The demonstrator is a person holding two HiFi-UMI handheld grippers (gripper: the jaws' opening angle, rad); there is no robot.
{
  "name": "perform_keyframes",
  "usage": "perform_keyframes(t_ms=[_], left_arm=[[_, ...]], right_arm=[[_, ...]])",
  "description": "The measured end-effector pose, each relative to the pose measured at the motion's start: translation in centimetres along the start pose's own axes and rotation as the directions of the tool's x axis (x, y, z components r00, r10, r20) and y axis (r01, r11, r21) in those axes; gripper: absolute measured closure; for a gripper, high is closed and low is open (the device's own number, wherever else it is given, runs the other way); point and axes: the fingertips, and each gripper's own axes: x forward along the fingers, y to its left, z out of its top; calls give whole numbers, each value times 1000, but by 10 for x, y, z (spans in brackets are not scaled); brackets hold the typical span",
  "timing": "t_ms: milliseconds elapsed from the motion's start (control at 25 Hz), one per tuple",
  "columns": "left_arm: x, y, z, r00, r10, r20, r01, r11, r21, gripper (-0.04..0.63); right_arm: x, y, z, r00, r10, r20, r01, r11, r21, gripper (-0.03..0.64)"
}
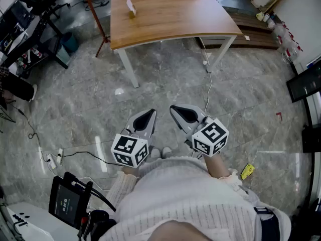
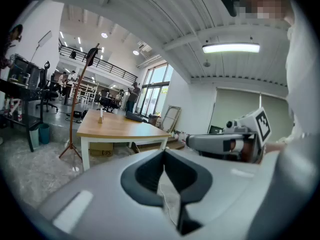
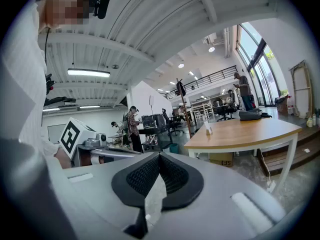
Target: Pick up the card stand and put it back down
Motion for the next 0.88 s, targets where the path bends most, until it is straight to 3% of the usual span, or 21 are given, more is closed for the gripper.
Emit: perform_keyframes(t_ms=[200, 480, 880], left_arm=[[19, -3, 1, 1000, -1, 3, 1, 1000, 4, 586], [35, 1, -15, 999, -5, -36, 3, 999, -44, 587], [92, 86, 12, 999, -13, -34, 11, 999, -50, 586]], right_arm=[[-4, -16, -6, 1000, 0, -6, 0, 1000, 15, 617], [5, -30, -19, 999, 21, -41, -19, 998, 52, 617], [92, -83, -3, 999, 17, -46, -14, 998, 60, 617]])
